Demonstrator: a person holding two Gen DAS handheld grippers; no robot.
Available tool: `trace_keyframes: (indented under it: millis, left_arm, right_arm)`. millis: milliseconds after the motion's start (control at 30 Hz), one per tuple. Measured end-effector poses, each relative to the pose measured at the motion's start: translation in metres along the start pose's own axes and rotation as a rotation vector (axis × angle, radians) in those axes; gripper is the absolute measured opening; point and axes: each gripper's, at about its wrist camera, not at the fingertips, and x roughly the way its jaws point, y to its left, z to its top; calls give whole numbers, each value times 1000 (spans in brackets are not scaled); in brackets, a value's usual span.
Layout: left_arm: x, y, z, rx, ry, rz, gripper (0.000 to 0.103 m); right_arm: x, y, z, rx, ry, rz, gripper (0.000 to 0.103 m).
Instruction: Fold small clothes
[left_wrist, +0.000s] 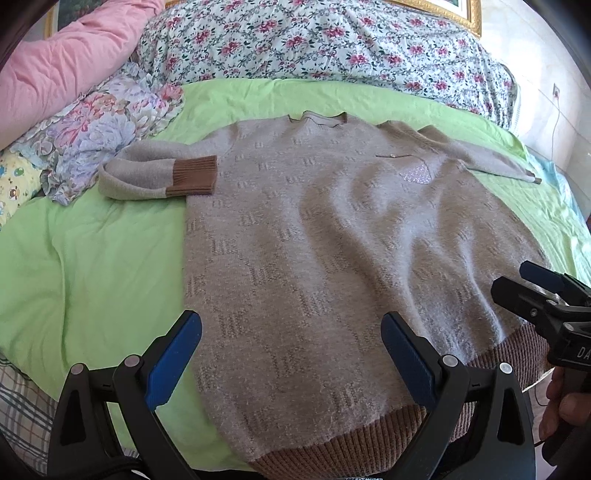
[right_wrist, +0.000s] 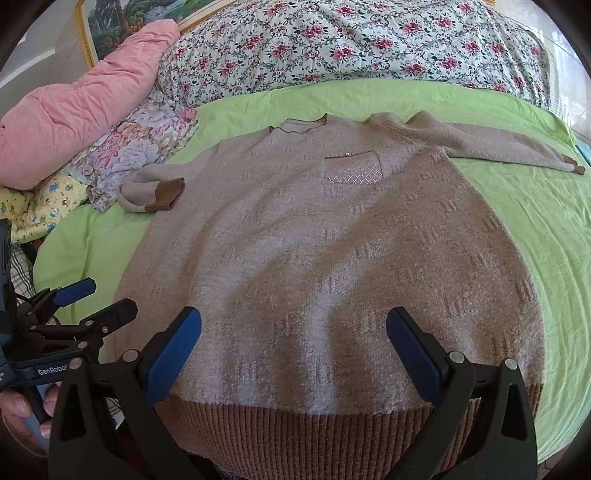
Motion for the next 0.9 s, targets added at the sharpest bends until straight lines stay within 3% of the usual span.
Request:
trace_keyframes:
  millis: [900]
  left_arm:
    - [4,-1,1,24,34,-10,98]
  right_arm:
    - [2,0,-1,11,11,6,100]
